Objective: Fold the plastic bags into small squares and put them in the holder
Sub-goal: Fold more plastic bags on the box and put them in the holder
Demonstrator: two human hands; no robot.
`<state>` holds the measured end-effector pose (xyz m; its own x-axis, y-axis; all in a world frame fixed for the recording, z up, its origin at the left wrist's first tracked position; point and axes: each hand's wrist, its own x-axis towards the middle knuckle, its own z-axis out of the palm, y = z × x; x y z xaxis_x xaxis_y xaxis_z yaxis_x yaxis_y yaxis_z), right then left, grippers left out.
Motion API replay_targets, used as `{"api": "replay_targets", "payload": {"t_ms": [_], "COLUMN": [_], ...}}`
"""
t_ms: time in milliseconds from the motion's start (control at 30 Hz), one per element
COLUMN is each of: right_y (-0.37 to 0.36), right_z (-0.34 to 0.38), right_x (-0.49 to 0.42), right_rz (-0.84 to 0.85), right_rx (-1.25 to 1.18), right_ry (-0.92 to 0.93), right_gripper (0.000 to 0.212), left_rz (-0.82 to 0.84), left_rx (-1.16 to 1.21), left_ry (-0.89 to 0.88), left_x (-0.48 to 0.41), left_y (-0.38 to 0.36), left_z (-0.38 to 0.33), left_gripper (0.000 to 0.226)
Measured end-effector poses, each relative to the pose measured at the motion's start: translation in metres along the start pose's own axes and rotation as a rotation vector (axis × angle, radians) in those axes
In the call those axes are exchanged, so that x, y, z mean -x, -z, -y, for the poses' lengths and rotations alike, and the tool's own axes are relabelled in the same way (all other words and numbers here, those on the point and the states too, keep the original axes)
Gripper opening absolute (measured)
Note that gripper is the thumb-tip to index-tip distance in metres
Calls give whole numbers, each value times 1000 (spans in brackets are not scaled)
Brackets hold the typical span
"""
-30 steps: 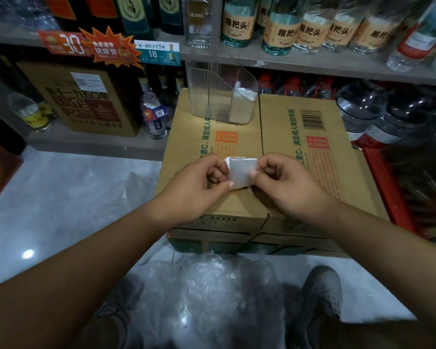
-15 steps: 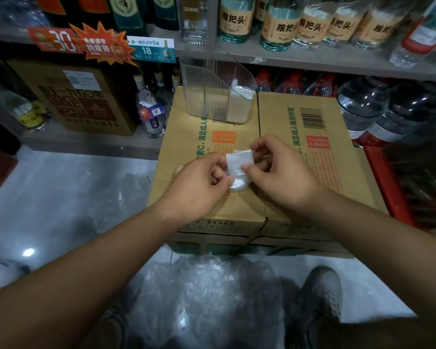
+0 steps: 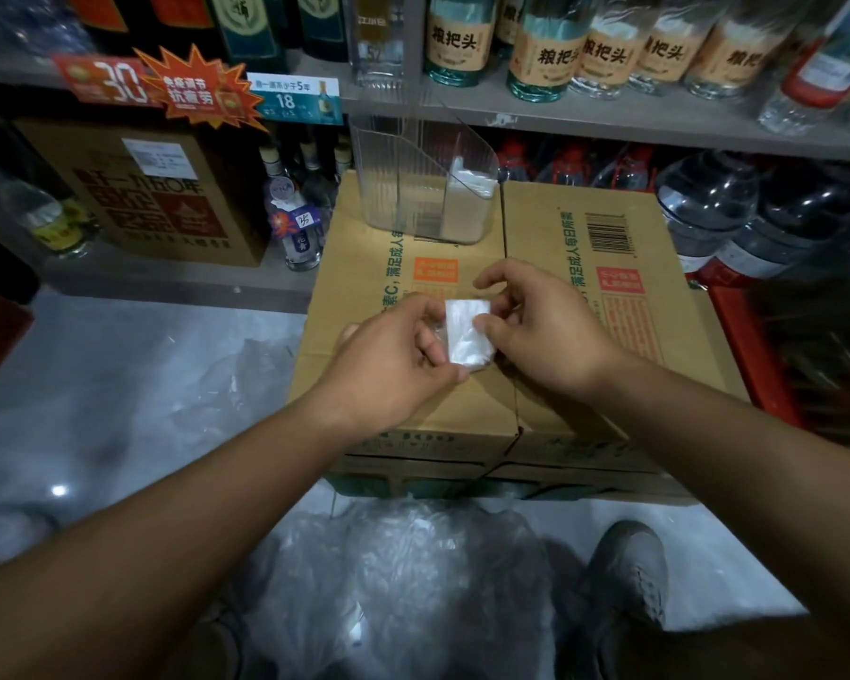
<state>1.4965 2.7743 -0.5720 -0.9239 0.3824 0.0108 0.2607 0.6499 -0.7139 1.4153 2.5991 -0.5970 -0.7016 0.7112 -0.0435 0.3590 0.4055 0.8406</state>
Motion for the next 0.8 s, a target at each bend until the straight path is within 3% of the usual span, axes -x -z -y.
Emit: {"api": "replay_targets", "payload": {"t_ms": [200, 433, 567, 667, 800], "right_y": [-2, 2, -1, -6, -7], "right_z": [-4, 4, 11, 12, 14], "right_x": [4, 13, 29, 40, 48], "right_rz": [64, 165, 226, 199, 120], "right_rx": [-52, -91, -114, -30, 110], "right_ry": [-65, -145, -173, -119, 4], "right_gripper": [14, 7, 8, 6, 20], "left_rz": [-9, 75, 98, 101, 13], "left_rx": [-100, -340, -411, -480, -506], "left_ry": [-85, -258, -287, -326, -355], "left_x": [10, 29, 44, 53, 58], "left_y": [5, 11, 12, 11, 4], "left_z": [0, 4, 7, 10, 13], "left_gripper": [67, 38, 50, 58, 42]}}
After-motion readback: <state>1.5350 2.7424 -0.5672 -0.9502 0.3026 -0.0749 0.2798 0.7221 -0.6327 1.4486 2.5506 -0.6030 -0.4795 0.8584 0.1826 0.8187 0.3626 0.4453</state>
